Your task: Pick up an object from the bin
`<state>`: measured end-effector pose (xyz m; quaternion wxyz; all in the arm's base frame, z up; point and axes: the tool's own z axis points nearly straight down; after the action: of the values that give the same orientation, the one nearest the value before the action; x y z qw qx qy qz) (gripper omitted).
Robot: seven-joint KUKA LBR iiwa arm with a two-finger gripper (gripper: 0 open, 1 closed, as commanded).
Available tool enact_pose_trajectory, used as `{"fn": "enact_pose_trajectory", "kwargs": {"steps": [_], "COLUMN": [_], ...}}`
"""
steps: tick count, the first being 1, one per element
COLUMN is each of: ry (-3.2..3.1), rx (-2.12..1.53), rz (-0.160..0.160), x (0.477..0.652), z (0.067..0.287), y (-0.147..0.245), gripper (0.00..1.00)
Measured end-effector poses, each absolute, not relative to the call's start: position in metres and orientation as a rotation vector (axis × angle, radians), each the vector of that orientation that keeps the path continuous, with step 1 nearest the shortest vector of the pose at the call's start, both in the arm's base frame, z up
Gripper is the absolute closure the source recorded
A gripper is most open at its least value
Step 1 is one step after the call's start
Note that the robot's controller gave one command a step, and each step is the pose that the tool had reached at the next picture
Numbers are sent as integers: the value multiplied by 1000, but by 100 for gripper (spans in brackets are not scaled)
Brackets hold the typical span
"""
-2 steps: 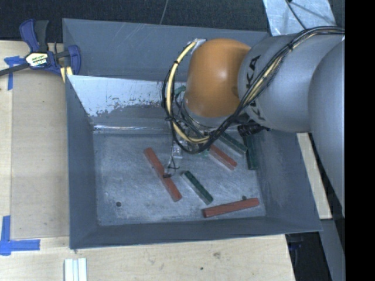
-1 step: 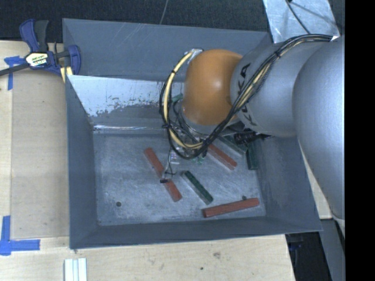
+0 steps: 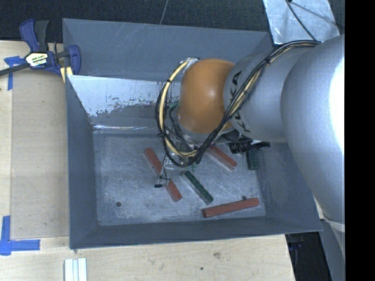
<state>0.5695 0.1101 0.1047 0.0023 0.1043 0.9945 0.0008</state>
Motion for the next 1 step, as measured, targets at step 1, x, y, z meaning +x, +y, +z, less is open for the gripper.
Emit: {"fn": "enact_pose_trajectory", "kwargs": {"steps": [1], "ry": [3059], "rx": [722], "rz": [-2], "x": [559], "z": [68], "y": [109], "gripper": [0]}}
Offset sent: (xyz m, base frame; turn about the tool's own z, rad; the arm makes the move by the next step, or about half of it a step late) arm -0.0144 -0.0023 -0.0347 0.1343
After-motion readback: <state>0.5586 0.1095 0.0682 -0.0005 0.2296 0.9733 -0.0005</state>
